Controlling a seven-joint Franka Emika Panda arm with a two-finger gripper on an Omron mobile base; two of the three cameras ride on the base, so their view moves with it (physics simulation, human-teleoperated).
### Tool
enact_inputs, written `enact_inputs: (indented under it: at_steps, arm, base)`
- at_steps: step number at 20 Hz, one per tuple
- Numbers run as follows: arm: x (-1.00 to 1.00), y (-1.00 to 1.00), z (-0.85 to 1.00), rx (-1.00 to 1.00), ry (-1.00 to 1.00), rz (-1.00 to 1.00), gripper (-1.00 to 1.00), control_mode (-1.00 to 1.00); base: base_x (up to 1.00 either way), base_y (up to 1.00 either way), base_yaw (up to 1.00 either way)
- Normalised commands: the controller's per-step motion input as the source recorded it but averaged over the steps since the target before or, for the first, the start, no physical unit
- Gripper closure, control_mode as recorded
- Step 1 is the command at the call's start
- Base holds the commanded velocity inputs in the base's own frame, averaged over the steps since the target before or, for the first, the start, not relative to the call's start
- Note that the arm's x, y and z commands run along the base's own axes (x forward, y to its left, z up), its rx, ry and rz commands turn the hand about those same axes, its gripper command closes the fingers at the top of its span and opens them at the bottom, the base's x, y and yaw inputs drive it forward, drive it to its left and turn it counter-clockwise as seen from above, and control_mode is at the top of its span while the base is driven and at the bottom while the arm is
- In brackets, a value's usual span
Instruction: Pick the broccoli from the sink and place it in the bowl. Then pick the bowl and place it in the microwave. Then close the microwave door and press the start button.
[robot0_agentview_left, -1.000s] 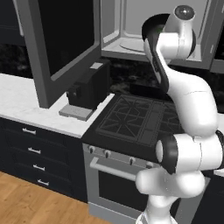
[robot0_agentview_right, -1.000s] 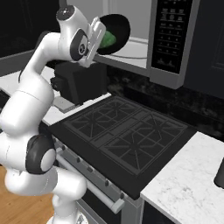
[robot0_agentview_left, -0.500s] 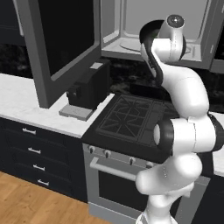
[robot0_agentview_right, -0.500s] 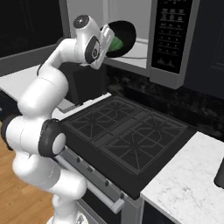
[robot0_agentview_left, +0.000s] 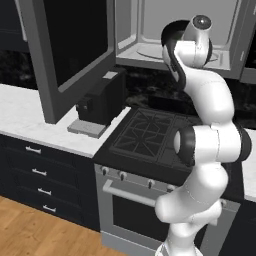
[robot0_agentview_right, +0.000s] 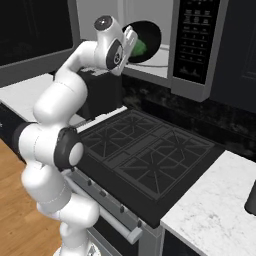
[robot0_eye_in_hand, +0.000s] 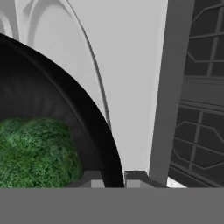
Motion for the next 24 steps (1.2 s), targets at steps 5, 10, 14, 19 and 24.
enact_inputs:
  at_steps: [5,10,14,19,24]
  arm:
    - [0.37,-0.04,0.0,0.0,0.01,0.0,1.0,-1.0]
    - [0.46,-0.02,-0.27,0.0,0.0,0.0,1.0,-1.0]
    - [0.46,0.0,-0.34,0.0,0.0,0.0,-1.0,-1.0]
    - [0.29,0.0,-0.23,0.0,-0.05,0.0,-1.0,-1.0]
    - [-0.19,0.2,-0.2,-0.01,-0.44,0.09,-1.0,-1.0]
  base:
    - [0.0,0.0,0.0]
    - [0.0,0.0,0.0]
    - [0.0,0.0,0.0]
    - [0.0,0.0,0.0]
    - [0.0,0.0,0.0]
